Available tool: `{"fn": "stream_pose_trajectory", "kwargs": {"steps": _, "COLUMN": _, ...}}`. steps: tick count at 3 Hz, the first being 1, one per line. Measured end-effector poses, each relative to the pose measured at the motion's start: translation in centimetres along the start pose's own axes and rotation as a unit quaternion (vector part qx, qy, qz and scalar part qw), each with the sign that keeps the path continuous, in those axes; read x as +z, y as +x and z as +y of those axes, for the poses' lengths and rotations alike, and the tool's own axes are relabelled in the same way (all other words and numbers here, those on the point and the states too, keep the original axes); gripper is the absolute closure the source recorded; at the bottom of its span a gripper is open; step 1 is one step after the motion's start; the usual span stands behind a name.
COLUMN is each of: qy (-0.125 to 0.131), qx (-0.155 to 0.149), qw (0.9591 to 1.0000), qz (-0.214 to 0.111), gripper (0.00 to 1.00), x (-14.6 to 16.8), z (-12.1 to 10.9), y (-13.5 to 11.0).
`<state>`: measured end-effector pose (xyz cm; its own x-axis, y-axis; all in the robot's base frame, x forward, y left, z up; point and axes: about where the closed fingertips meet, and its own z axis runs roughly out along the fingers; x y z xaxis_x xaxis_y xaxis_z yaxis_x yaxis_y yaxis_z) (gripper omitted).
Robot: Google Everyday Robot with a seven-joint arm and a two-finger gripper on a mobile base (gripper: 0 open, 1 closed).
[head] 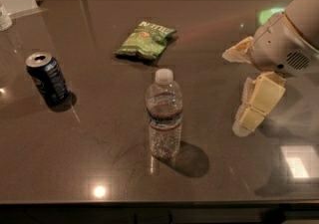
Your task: Move water bottle near green jalapeno chip bag
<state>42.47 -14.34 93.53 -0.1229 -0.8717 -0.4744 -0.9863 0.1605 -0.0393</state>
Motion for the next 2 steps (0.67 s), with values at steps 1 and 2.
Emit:
{"fn": "stream_pose_trajectory", "kwargs": {"steps": 1, "qy": -0.031, "qx": 0.001, "qw": 0.9981, "qz": -0.053, "gripper": 0.00, "x": 1.8, "z": 1.3, "y": -2.4}}
{"fn": "stream_pose_trajectory", "kwargs": {"steps": 2, "qy": -0.051, "qx": -0.005, "qw": 0.9934, "qz": -0.103, "gripper": 0.00, "x": 2.9, "z": 2.8, "y": -4.9}}
